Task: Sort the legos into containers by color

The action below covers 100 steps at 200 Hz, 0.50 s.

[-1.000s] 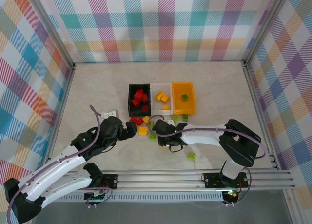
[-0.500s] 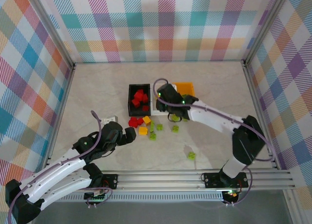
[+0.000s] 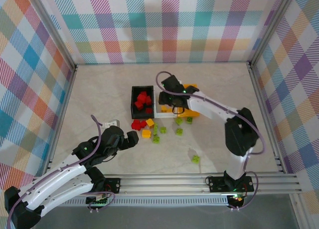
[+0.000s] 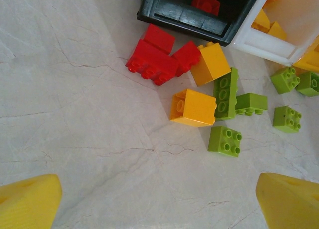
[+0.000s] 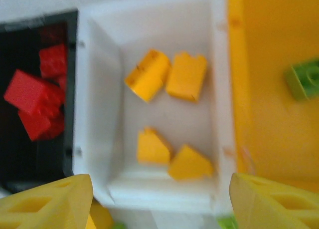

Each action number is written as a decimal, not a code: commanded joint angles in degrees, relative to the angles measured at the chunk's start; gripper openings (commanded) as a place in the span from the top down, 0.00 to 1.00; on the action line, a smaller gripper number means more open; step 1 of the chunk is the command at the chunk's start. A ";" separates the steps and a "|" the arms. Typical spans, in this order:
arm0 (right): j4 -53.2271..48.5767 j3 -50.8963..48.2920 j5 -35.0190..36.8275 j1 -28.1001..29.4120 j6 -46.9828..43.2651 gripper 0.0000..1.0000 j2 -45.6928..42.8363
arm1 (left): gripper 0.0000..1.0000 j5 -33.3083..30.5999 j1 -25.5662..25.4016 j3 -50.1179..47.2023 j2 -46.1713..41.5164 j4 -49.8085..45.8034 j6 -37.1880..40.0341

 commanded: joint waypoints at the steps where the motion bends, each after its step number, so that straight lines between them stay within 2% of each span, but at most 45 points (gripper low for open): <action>1: -4.10 -9.59 -1.03 1.68 5.32 0.26 -9.84 | 0.00 0.63 -0.38 -0.54 -0.53 0.24 0.16; 26: -8.63 -22.54 -1.64 5.18 11.28 0.25 -18.67 | 0.00 0.93 -0.40 -0.80 0.11 1.39 0.43; 54: -13.57 -34.57 -6.56 7.90 18.42 0.25 -25.26 | 0.00 1.26 -0.35 -1.85 1.25 2.92 0.31; 75: -15.46 -40.41 -9.76 9.57 22.06 0.25 -27.64 | 0.00 1.79 -0.28 -2.71 2.18 4.26 0.04; 100: -16.13 -43.97 -10.27 10.14 23.71 0.25 -28.53 | 0.00 1.71 -0.35 -3.35 2.51 4.79 0.09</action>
